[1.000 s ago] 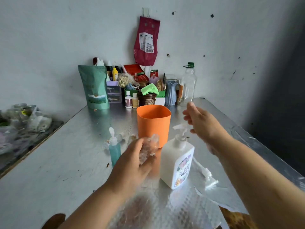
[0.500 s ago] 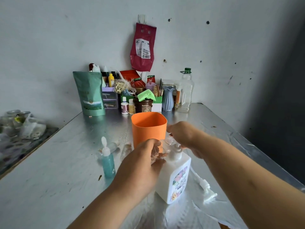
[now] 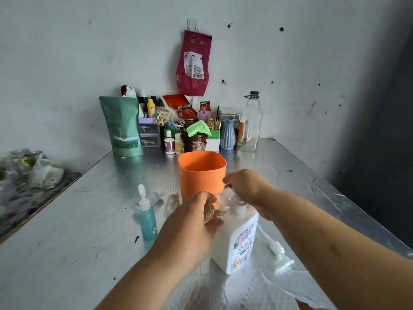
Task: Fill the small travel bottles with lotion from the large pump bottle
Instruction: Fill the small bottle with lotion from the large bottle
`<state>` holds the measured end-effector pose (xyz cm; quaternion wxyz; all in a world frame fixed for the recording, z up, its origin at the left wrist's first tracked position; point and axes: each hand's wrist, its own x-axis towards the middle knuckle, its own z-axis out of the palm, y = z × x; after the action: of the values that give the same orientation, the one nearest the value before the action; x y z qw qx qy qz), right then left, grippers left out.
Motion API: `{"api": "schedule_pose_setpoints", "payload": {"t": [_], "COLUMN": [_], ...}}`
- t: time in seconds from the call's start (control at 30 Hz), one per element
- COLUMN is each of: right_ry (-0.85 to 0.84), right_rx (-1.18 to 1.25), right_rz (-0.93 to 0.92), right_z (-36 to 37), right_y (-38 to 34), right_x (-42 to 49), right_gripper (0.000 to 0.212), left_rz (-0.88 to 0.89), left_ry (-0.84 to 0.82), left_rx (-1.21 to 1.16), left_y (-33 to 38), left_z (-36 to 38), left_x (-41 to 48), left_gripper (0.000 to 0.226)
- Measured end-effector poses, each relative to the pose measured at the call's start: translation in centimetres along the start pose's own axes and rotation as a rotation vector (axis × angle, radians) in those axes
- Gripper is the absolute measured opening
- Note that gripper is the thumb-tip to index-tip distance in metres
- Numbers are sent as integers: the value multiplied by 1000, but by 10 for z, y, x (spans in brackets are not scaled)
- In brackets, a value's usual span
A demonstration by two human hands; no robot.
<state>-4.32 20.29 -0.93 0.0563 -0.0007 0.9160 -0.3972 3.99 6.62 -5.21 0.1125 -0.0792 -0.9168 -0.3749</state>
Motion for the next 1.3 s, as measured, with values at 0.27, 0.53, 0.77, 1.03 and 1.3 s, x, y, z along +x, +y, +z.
{"api": "schedule_pose_setpoints", "payload": {"t": [0.27, 0.53, 0.77, 1.03, 1.3], "right_ry": [-28, 24, 23, -79, -50], "right_rx": [147, 85, 135, 108, 95], "right_rz": [21, 20, 59, 41, 46], "right_z": [-10, -8, 0, -11, -8], "right_y": [-6, -9, -1, -13, -15], "right_x": [-10, -8, -5, -15, -19], "right_gripper": [38, 38, 37, 46, 73], "left_rz": [-62, -69, -82, -89, -75], "left_ry": [-23, -23, -20, -11, -7], "left_rx": [2, -38, -54, -44, -41], "left_y": [8, 10, 6, 13, 13], "left_z": [-13, -11, -6, -15, -16], "left_x": [-4, -2, -2, -9, -8], "left_gripper": [31, 32, 31, 32, 34]}}
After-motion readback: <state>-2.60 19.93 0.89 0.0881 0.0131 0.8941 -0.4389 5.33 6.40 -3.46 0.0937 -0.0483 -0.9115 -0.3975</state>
